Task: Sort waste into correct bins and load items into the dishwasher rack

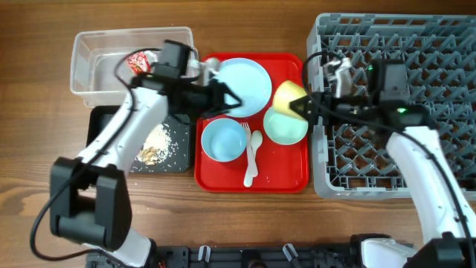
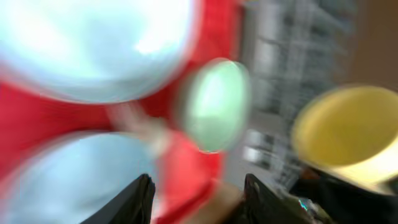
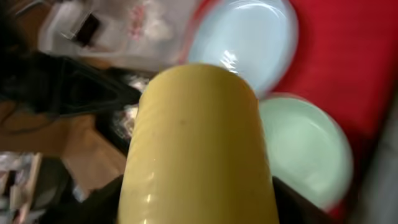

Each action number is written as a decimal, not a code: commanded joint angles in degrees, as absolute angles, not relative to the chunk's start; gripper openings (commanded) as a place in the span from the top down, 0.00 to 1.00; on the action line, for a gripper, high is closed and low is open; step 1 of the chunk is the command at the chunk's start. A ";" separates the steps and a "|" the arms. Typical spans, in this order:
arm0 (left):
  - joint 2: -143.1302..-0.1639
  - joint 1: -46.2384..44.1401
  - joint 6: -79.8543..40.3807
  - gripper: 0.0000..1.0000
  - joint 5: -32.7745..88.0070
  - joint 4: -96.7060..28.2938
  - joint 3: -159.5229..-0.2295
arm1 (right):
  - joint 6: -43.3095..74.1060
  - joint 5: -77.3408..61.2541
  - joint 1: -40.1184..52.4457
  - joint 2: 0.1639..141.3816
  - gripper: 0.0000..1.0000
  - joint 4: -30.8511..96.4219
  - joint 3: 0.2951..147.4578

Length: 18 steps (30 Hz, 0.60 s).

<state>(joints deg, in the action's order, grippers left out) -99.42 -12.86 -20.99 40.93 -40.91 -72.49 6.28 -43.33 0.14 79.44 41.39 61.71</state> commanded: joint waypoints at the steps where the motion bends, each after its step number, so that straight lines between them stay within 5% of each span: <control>1: -91.81 -8.40 -14.96 0.52 24.12 -45.76 -72.77 | 6.22 -22.48 -5.98 76.53 0.83 52.36 75.07; 7: -85.71 -5.65 -14.96 0.52 18.74 -48.25 -72.77 | 8.14 -10.61 -17.63 76.66 0.96 63.35 83.96; 18: -84.84 -5.89 -15.00 0.54 18.79 -48.31 -72.77 | 15.73 -1.89 -41.21 83.85 0.96 64.66 87.18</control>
<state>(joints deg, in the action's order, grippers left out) -85.49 -5.93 -16.32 19.68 -48.27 -72.38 11.46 -6.94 -36.71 80.38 64.05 85.56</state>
